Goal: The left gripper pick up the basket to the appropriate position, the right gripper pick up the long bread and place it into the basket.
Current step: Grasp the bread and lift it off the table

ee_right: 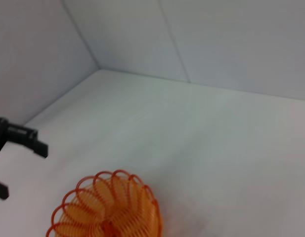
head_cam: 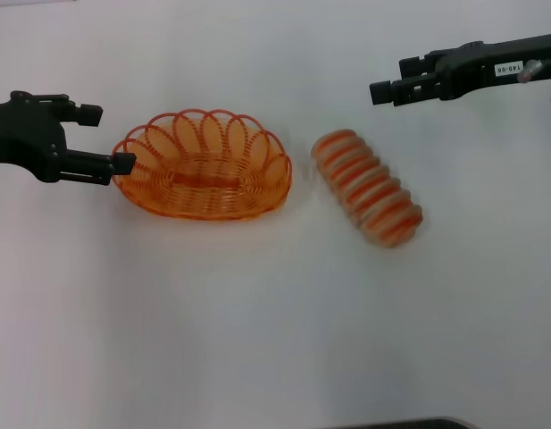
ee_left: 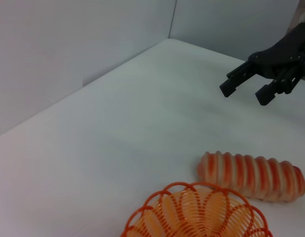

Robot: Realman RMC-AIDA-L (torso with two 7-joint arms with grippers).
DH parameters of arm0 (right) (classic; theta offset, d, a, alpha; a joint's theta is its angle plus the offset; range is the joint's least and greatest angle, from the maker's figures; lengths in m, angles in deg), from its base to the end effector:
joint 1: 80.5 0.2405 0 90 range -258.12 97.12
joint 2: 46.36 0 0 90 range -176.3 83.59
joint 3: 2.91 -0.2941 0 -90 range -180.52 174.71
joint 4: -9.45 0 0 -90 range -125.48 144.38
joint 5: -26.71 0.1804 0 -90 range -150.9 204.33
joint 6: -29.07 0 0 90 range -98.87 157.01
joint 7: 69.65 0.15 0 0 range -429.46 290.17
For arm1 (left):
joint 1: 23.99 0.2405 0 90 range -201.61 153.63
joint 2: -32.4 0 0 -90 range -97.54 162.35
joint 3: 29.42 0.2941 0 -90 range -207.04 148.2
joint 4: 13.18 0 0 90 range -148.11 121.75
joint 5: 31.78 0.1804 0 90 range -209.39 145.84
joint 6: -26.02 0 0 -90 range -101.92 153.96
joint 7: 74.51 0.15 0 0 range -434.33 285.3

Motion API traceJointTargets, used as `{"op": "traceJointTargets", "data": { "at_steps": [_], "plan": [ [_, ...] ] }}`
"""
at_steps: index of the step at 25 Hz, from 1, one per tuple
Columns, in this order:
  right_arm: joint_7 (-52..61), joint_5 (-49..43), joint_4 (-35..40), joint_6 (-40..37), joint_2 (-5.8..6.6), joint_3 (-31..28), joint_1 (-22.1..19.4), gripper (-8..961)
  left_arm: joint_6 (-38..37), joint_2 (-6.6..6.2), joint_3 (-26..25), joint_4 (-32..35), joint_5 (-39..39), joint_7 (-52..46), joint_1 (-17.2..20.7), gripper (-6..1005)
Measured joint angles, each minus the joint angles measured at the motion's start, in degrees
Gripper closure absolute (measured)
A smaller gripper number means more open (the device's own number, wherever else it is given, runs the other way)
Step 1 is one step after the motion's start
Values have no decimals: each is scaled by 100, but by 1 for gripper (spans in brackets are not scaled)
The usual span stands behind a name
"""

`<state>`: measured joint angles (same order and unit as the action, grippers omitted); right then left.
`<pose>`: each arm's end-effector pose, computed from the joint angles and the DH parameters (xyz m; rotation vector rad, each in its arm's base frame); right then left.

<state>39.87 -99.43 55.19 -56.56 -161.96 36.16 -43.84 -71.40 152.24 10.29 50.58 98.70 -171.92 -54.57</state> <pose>0.2648 0.3736 0.0127 -2.6090 1.0609 0.4371 -0.2627 0.3318 0.0208 -2.7793 -0.6232 -0.2632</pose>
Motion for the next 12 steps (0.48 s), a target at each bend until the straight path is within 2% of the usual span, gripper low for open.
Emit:
{"op": "traceJointTargets", "data": {
  "at_steps": [4,9,12],
  "plan": [
    [616,-10,-3,5,20,21,35,16,-24,0,-35,134,5,11,29,150],
    [1483,-67,29,-313,165,85,224,20,-35,7,-24,198,13,13,42,106],
    [2091,-270,49,-553,212,106,385,23,-41,3,-35,219,17,15,40,104]
  ]
}}
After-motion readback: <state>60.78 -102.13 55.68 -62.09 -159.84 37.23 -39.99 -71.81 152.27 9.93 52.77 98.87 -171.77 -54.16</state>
